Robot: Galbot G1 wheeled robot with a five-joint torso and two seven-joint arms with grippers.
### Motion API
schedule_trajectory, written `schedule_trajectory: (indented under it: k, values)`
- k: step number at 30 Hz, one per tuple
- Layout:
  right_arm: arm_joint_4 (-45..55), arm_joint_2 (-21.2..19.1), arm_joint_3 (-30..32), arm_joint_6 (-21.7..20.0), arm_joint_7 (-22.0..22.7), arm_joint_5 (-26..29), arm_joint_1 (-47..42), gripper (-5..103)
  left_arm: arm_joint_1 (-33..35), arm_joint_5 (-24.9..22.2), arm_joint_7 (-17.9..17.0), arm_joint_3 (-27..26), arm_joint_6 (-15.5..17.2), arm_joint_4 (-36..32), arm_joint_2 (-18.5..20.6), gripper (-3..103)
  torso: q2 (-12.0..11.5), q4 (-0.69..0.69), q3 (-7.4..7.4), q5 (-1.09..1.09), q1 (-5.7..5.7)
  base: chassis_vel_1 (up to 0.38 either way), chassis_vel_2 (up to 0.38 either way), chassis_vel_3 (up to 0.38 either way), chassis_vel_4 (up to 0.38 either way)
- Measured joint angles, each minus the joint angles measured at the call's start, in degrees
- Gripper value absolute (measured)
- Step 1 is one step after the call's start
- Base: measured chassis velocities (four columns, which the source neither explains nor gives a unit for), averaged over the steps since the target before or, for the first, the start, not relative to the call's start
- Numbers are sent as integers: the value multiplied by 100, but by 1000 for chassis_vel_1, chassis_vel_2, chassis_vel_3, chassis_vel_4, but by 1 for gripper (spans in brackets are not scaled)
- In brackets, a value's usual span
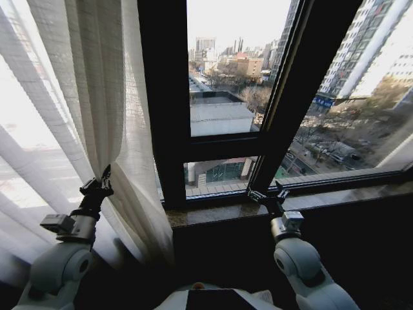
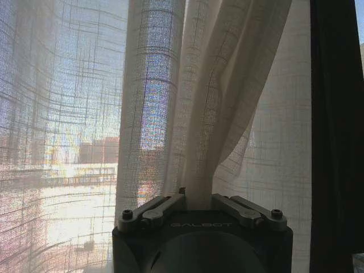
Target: Open the curtains by pulling them apart, changing their state from closed to fully open.
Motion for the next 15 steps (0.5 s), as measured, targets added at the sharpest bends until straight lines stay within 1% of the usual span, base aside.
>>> schedule_trajectory:
  k: [15]
  values:
    - [-44,-20,-60,71,0,-20,45,100,-9,58,-2,59,0,17,-43,0,0,0,0,1,-1,147,116,-148,-123]
